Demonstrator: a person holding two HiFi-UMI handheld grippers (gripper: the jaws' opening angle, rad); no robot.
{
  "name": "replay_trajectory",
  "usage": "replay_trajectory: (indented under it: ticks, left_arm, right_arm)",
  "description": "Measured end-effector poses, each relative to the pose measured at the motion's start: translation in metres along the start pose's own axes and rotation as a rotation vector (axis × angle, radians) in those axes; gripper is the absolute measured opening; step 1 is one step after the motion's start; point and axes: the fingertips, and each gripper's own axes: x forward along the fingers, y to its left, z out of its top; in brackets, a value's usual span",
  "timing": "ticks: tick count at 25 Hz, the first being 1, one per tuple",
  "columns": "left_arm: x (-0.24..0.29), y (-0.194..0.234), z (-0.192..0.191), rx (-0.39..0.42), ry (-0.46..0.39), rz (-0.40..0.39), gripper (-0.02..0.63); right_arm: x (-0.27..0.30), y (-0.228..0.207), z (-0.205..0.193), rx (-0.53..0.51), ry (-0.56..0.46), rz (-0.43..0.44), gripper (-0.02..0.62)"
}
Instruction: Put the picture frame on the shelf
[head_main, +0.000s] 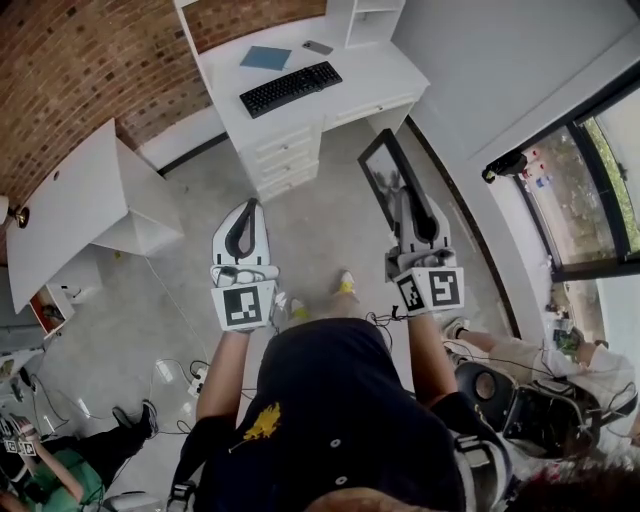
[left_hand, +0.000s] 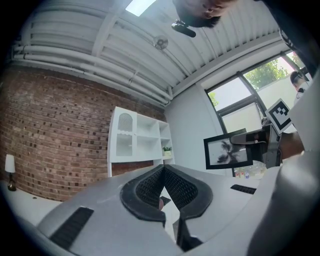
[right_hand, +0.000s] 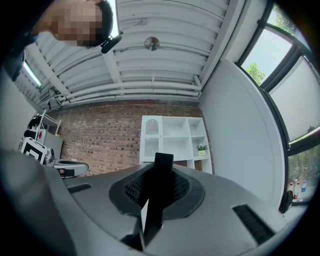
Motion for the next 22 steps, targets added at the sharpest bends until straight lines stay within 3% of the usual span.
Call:
replay_trajectory:
  ticks: [8, 15, 22]
  left_arm:
    - [-0.006, 0.004, 0.006, -0.025, -0.01, -0.029, 0.018]
    - [0.011, -0.002, -0.025, -0.041, 0.035, -0.064, 0.018]
    - [0.053, 0.009, -0.033, -0.032, 0.049, -0.046, 0.018]
  right_arm:
    - [-0.007, 0.014, 0.002, -0.02, 0.007, -0.024, 0.029]
    - [-0.008, 0.013, -0.014, -0.065, 0.051, -0.024, 0.029]
    - [0.042, -0.009, -0.038, -0.038, 0.076, -0.007, 0.029]
